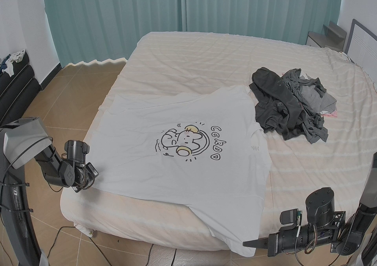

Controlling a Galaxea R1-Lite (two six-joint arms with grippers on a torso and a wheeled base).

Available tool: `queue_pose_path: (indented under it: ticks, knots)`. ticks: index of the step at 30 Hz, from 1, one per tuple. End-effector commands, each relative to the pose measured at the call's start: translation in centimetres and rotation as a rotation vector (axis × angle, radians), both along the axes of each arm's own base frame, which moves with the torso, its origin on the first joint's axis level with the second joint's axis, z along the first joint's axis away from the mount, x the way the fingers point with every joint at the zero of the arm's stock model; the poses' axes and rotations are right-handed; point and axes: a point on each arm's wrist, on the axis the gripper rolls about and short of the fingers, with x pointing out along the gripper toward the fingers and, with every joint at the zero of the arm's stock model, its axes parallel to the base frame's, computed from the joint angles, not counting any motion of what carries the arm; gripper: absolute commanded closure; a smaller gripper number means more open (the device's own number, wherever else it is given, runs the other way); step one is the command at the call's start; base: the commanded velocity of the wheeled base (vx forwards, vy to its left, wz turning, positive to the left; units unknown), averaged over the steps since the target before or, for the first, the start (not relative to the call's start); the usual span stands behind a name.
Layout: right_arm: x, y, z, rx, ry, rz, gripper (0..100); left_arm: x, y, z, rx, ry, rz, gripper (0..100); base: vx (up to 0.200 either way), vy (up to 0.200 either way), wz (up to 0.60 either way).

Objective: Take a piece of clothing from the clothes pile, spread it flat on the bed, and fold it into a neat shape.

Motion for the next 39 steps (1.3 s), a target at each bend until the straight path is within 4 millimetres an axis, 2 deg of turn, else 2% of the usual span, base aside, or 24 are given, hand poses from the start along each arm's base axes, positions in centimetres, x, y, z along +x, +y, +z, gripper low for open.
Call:
queue_pose_path:
  ticks: [1, 3, 4, 12, 19, 27, 33, 39]
  knots:
    - [-0.3, -0.3, -0.1, -0.011, 0.013, -0.005, 100, -0.4, 0.0, 0.3, 0.005, 0.041, -0.008, 100, 0.0, 0.0, 0.0]
    - [-0.3, -0.3, -0.1, -0.011, 0.013, -0.005, 100, -0.4, 0.0, 0.3, 0.005, 0.041, -0.008, 100, 0.0, 0.0, 0.0]
    - [-0.5, -0.5, 0.2, -0.007, 0.005, -0.006, 100, -0.8, 0.0, 1.3, 0.006, 0.052, -0.01, 100, 0.0, 0.0, 0.0]
    - [-1.1, -1.3, 1.1, -0.016, 0.017, -0.02, 100, -2.3, 0.0, 3.0, 0.014, 0.095, -0.033, 100, 0.0, 0.0, 0.0]
    - [-1.7, -1.9, 1.4, -0.034, 0.038, -0.022, 100, -4.2, -0.2, 4.3, 0.007, 0.144, -0.07, 100, 0.0, 0.0, 0.0]
    - [-2.0, -2.0, 1.1, -0.063, 0.074, -0.017, 100, -6.4, -0.3, 4.6, -0.006, 0.2, -0.103, 100, 0.0, 0.0, 0.0]
    - [-2.8, -2.6, 1.3, -0.09, 0.106, -0.018, 100, -9.0, -0.4, 4.6, 0.004, 0.254, -0.141, 100, 0.0, 0.0, 0.0]
    - [-3.2, -2.9, 1.3, -0.113, 0.134, -0.016, 100, -10.4, -0.5, 4.5, -0.006, 0.281, -0.164, 100, 0.0, 0.0, 0.0]
